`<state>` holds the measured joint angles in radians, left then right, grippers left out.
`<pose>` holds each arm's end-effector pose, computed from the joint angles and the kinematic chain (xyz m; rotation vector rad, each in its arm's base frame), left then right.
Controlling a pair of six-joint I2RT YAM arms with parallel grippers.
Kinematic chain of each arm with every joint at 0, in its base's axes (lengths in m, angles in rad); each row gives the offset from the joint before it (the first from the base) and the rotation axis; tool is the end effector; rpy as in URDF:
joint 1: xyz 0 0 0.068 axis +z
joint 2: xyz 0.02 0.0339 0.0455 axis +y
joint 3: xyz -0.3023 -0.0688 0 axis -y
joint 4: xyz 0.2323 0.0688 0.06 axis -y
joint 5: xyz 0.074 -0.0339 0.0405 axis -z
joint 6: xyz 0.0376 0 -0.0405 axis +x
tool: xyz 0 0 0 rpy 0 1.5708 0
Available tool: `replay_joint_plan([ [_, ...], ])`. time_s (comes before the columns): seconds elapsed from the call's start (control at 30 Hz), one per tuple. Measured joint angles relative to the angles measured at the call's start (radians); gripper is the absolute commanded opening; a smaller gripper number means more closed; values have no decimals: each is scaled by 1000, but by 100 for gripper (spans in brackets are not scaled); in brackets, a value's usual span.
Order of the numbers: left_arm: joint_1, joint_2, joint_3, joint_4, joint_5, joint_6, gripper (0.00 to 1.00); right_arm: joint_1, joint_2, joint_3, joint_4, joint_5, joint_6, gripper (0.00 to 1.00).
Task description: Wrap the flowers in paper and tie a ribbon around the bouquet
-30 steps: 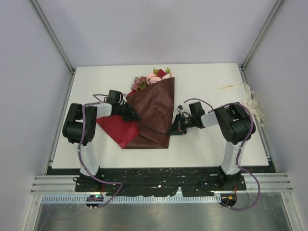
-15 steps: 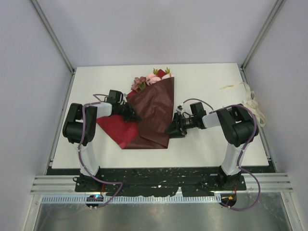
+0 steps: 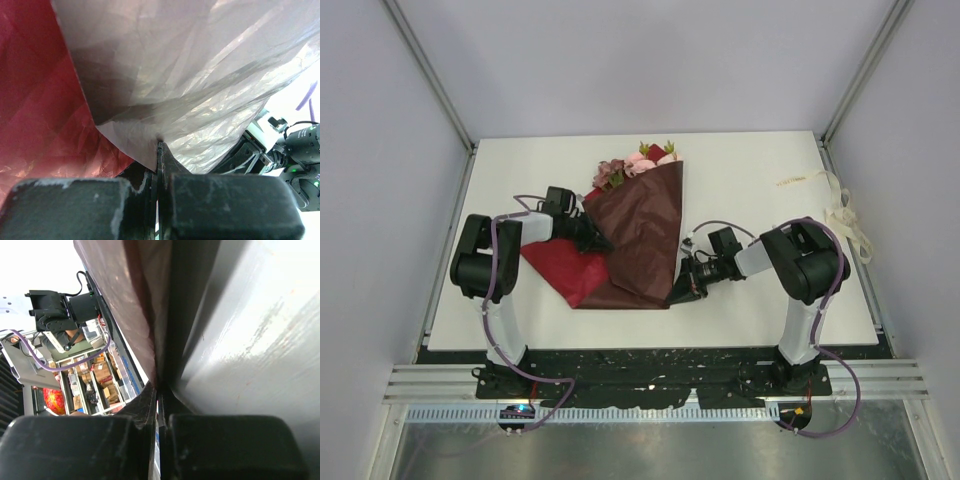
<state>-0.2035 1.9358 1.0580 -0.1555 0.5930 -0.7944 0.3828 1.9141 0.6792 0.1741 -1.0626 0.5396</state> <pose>0.3643 -0.0966 0.1652 -0.5782 2.6928 -1.0979 0.2660 0.1425 0.1181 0.1921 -2.6056 -1.6587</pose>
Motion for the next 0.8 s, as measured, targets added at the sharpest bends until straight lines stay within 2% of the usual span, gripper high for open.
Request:
replay_joint_plan([
  [0.03,0,0,0,0,0,2,0,0,0,-1,1,0,0,6],
  [0.1,0,0,0,0,0,4,0,0,0,-2,2,0,0,32],
  [0.13,0,0,0,0,0,6,0,0,0,-2,0,-3,1,52],
  [0.17,0,0,0,0,1,8,0,0,0,2,-12,-18,5,53],
  [0.27,0,0,2,-3,0,14,0,-8,-23,52,-111,-51,-48,45],
  [0.47,0,0,10,-16,-7,17,0,-40,-148,194,-427,96,-227,33],
  [0.57,0,0,18,-30,-15,17,0,-41,-227,293,-432,158,-225,29],
  [0.67,-1,0,22,-39,-21,18,0,-7,-250,363,-363,223,-192,24],
  [0.8,-2,2,32,-53,-26,19,0,76,-154,460,-251,293,-100,20],
])
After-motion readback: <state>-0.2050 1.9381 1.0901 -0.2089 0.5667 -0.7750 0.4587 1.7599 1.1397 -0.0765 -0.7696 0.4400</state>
